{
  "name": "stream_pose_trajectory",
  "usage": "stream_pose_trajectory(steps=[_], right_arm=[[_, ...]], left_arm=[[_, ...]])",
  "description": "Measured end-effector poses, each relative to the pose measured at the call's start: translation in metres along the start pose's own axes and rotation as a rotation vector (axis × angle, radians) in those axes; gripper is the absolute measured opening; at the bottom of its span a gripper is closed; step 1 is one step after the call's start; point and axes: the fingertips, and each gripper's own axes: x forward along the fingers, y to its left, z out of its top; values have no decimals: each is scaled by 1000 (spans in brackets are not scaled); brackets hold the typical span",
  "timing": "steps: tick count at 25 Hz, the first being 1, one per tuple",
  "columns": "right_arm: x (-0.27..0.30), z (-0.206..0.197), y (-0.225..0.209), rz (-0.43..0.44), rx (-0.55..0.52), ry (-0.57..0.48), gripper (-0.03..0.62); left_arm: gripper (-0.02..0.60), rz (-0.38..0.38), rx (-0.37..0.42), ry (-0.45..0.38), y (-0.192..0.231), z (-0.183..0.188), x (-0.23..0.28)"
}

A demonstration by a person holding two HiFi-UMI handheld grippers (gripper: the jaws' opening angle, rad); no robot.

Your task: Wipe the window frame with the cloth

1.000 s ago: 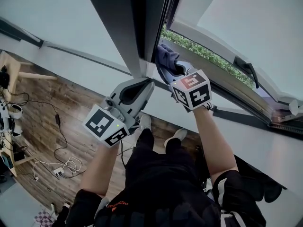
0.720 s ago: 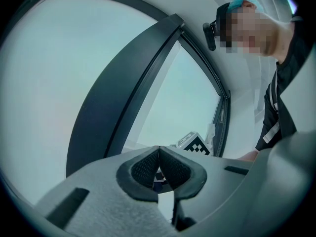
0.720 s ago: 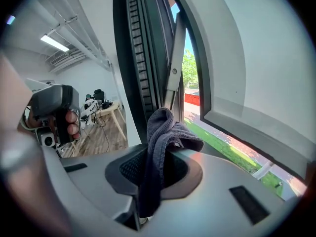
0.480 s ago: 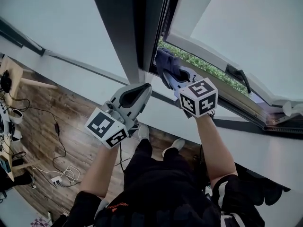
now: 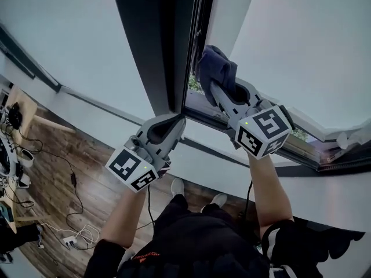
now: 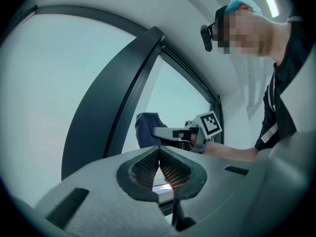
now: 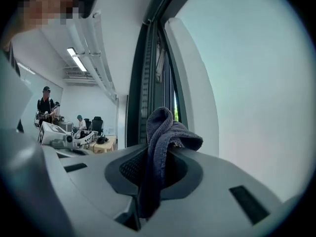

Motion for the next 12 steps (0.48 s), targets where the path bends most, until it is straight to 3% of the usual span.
stream_pose_trajectory(steps=[6,12], right_arm=[[-12,84,8,6,-92,-157,49],[-17,141,11,3,-157,-257,49]], left_arm=[[21,-44,64,-38,-19,32,9],[21,-66,112,-55,-25,51,12]])
